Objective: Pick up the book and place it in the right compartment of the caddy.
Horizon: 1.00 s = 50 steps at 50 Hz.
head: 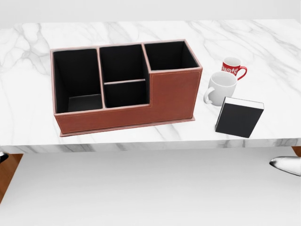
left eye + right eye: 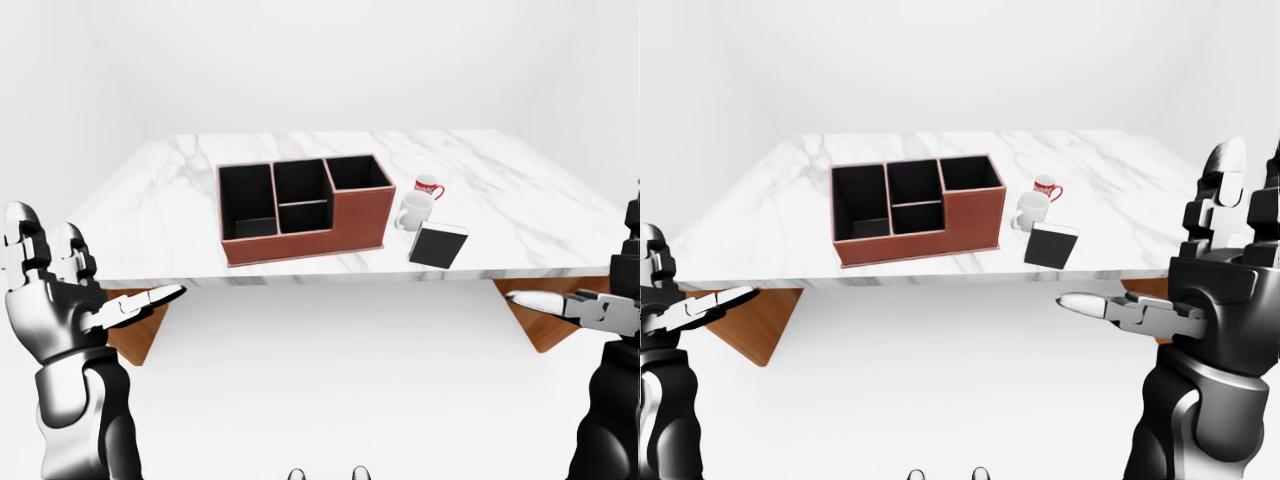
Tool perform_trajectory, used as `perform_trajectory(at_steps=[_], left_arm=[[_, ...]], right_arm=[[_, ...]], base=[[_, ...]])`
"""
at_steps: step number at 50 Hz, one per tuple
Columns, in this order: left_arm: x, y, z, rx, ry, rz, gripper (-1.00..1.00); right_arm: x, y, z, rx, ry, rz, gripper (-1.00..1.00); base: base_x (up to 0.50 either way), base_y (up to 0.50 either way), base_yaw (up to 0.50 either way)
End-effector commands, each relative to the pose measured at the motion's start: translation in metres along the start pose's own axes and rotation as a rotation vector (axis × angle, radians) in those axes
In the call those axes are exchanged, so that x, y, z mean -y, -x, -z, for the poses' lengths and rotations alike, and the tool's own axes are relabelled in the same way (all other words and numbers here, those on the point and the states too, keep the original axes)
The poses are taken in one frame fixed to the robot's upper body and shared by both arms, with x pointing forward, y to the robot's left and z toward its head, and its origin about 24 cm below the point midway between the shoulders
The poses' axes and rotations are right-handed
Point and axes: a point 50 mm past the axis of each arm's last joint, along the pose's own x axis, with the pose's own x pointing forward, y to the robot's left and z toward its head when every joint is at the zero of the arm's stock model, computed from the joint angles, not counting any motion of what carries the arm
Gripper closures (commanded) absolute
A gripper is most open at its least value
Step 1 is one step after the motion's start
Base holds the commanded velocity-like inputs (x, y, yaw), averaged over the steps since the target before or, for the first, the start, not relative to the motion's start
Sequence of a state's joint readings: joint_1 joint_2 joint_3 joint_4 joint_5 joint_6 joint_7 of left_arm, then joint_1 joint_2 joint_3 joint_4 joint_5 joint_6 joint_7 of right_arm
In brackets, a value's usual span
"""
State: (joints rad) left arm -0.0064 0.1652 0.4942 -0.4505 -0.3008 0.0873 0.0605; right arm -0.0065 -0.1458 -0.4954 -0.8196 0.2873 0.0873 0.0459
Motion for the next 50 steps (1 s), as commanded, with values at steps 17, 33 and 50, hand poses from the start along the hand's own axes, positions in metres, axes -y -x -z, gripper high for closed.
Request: perform_trajectory(at_steps=[17,33,50], left_arm=[[-0.0047,-0.0002,-0.0051,0.020,0.012,-0.021,-1.00],[-0.0051,0.0000,-0.0022,0.007,0.011,-0.022,-1.00],[-0.0048,-0.0002,0.0004,-0.004,0.009,-0.021,-1.00]], right_arm=[[0.0018,0.0007,-0.0215,0.091,-0.009,-0.016,-1.00],[0.0004,0.0018,-0.0209,0.085,-0.012,-0.022,-1.00],[0.0012,0.0018,-0.0189,0.076,-0.010,-0.026,-1.00]], base=[[0.25,0.00,0.00],[0.25,0.00,0.00],[0.25,0.00,0.00]])
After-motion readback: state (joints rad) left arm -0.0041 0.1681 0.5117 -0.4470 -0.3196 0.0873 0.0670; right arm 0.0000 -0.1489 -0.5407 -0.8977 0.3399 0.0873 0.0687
